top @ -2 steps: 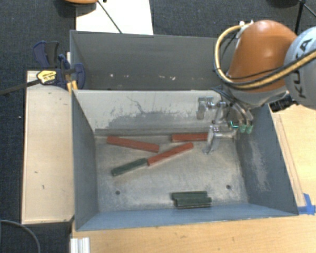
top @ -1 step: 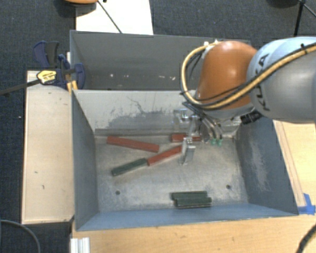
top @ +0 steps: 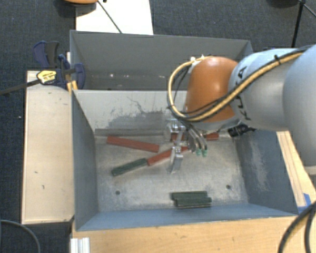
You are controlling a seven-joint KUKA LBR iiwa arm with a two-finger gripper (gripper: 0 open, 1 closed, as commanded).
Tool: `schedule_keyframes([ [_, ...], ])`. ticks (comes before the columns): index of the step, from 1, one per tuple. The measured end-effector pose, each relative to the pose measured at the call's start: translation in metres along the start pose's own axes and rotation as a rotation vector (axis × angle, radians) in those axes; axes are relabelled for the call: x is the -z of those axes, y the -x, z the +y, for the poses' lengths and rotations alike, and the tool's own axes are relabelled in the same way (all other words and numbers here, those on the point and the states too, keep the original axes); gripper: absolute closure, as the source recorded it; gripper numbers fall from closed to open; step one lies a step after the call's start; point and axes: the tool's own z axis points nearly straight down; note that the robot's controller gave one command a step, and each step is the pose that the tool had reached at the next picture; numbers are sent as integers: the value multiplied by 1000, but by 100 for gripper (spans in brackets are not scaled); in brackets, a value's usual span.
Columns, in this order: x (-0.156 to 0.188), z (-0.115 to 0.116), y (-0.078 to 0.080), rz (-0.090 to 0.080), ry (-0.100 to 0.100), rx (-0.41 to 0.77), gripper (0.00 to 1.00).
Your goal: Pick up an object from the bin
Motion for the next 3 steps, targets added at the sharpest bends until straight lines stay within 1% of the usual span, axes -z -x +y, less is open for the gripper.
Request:
schedule_keyframes([
  [1,-25,33,-18,2,-4,-23,0],
  [2,-39,33,4,-1,-1,48,0],
  [3,-45,103,-4,0,-3,-8,100],
])
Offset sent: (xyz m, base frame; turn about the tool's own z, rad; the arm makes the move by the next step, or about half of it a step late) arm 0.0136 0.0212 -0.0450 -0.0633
